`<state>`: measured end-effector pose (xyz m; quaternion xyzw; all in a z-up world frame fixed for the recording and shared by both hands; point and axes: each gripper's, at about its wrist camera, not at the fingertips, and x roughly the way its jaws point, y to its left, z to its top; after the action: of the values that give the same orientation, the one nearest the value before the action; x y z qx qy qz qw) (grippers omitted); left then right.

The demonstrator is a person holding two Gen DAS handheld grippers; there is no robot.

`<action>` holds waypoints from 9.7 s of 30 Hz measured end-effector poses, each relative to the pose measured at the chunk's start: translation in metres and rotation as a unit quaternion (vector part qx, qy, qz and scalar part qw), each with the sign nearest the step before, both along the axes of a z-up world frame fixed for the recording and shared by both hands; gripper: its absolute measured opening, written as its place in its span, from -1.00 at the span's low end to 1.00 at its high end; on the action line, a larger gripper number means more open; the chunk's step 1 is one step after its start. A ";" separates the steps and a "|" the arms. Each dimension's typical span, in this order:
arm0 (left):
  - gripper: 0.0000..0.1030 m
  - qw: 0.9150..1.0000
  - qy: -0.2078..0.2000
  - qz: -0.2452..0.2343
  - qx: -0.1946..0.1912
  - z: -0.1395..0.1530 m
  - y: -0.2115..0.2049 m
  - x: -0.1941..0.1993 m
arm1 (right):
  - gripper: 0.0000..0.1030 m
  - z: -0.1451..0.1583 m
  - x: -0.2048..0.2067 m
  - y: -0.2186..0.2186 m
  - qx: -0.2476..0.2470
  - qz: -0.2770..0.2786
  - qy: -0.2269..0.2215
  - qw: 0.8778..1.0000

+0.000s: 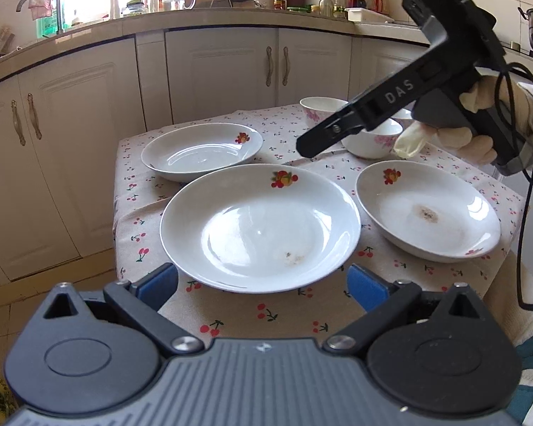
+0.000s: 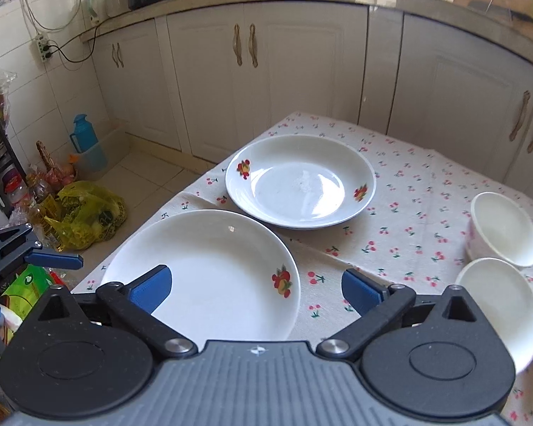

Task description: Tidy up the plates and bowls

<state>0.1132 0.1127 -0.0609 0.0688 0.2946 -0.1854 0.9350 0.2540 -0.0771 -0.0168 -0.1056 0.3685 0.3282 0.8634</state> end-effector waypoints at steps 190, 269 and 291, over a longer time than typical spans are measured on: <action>0.46 0.974 0.212 -0.072 0.028 0.008 -0.009 0.169 | 1.00 -0.052 -0.066 0.013 -0.062 0.066 -0.012 0.996; 0.79 0.985 0.172 0.026 -0.009 -0.004 0.031 0.326 | 0.90 -0.068 0.142 0.019 -0.114 0.091 -0.018 0.989; 0.49 0.977 0.211 -0.020 -0.021 -0.015 0.028 0.340 | 0.91 -0.074 0.165 0.043 -0.127 0.185 0.039 0.974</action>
<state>0.4532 0.1406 -0.0761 0.0144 0.4794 -0.2210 0.8492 0.4188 -0.0341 -0.0912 -0.2682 0.4149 0.4365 0.7520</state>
